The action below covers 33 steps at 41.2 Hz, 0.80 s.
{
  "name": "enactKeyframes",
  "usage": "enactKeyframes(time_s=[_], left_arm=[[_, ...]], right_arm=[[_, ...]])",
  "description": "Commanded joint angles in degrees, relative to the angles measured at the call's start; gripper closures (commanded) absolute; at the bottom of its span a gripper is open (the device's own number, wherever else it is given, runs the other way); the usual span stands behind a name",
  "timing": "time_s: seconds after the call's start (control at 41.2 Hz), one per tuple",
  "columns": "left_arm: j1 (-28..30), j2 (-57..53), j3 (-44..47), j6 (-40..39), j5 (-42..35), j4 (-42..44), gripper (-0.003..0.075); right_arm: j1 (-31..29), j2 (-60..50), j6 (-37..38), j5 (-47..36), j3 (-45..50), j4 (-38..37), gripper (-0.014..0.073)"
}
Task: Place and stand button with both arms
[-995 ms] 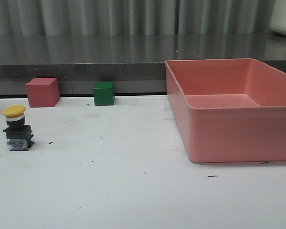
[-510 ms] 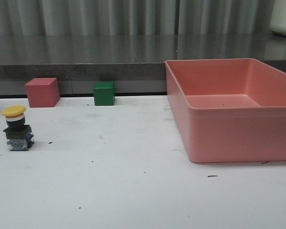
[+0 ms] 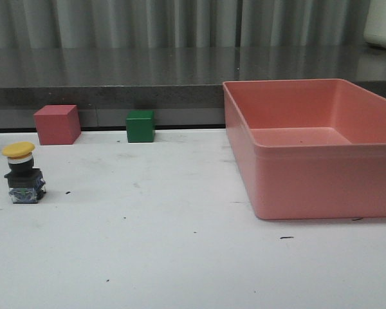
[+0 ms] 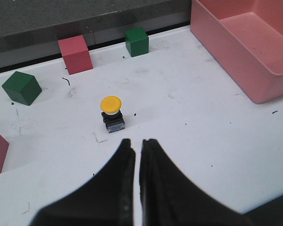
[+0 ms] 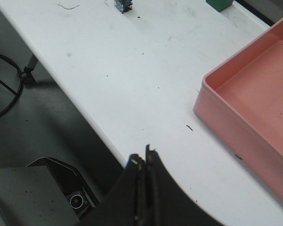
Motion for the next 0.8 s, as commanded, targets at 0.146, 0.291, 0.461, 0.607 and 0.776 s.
enactKeyframes(time_s=[0.146, 0.291, 0.461, 0.607, 0.776], left_arm=[[-0.41, 0.33, -1.95, -0.03, -4.25, 0.14, 0.0740], [-0.41, 0.33, -1.95, -0.03, -4.25, 0.14, 0.0740], [0.71, -2.16, 0.80, -0.03, -9.18, 1.01, 0.0740], [8.20, -9.28, 13.24, -0.03, -29.08, 1.27, 0.0740], [15.86, -18.53, 30.75, -0.03, -48.43, -2.03, 0.0740]], right_arm=[[-0.29, 0.10, -0.36, -3.46, -1.48, -0.43, 0.0711], [-0.29, 0.10, -0.36, -3.46, -1.48, -0.43, 0.0711], [-0.29, 0.10, -0.36, -3.40, -1.48, -0.43, 0.0711], [-0.29, 0.10, -0.36, -3.27, -1.48, -0.43, 0.0711], [-0.29, 0.10, -0.36, -3.27, -1.48, -0.43, 0.0711]])
